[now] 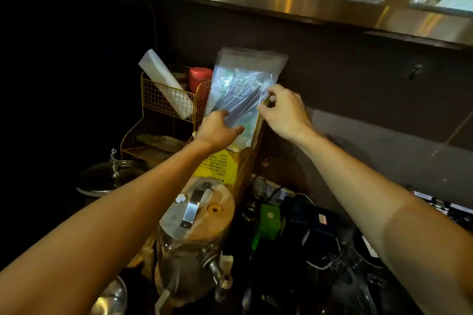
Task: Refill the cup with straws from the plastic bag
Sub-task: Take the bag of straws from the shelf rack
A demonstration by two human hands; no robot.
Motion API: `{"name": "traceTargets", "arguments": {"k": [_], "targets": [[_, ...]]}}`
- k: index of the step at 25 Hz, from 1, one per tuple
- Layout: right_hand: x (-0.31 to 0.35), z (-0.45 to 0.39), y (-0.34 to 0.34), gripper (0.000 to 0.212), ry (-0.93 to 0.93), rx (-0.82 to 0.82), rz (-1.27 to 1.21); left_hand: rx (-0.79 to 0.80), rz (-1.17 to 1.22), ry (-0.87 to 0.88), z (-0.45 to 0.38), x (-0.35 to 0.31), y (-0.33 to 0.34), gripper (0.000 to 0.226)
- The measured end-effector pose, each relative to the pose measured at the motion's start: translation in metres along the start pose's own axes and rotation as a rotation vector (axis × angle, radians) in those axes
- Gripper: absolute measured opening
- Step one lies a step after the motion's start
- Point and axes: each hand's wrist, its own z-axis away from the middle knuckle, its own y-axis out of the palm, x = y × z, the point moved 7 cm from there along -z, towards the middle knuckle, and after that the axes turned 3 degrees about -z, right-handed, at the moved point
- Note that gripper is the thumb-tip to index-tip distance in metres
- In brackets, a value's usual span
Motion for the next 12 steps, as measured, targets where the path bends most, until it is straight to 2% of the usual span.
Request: {"name": "traceTargets", "arguments": {"k": [3,6,8,12], "targets": [[-0.006,-0.029,0.006,0.063,0.08,-0.054,0.03,-0.006,0.036,-0.014,-0.019,0.005,0.01,0.075],[-0.011,-0.054,0.017,0.077,0.183,-0.029,0.052,0.023,0.038,-0.038,-0.032,0.014,0.023,0.063],[-0.014,-0.065,0.023,0.073,0.234,-0.071,0.0,0.034,0.043,-0.037,-0.037,0.023,0.028,0.056],[-0.011,-0.067,0.013,0.039,0.248,-0.327,-0.104,0.028,0.085,-0.011,-0.039,0.036,0.029,0.039]]}}
